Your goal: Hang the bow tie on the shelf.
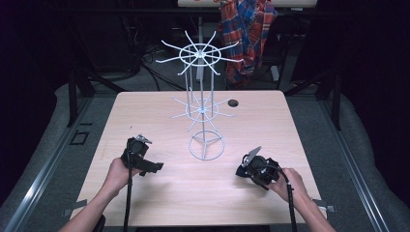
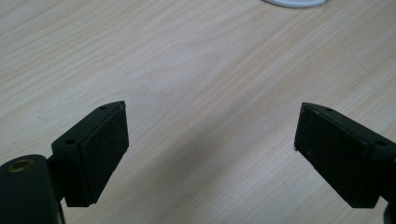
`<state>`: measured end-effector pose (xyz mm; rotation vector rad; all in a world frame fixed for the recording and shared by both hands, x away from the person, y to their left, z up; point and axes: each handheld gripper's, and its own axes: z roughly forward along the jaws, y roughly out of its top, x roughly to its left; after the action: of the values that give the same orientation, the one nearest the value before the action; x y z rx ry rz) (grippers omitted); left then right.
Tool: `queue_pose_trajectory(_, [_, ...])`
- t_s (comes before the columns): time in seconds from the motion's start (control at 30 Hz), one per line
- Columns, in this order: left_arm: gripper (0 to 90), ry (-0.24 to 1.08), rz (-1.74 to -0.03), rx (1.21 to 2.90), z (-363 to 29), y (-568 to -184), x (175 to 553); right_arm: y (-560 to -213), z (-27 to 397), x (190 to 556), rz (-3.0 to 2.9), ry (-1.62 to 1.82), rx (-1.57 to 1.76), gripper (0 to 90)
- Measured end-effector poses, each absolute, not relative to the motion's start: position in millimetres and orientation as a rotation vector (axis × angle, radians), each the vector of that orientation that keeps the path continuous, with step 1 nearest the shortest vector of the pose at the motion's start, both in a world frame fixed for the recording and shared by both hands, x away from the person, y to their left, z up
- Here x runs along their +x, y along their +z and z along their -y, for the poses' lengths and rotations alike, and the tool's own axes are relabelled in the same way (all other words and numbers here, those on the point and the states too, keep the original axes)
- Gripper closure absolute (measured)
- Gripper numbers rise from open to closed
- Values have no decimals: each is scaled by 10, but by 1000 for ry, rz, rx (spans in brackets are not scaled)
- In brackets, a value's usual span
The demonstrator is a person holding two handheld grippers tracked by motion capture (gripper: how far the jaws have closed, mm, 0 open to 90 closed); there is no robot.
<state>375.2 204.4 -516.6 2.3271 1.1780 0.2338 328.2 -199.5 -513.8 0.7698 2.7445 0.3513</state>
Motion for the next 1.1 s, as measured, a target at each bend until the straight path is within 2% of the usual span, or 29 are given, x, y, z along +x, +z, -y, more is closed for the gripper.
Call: queue_pose_trajectory(1.1, [99,231,-1181,2322,-2049,-5165,3748,-4817,1935,3244,-2644,576,772,764])
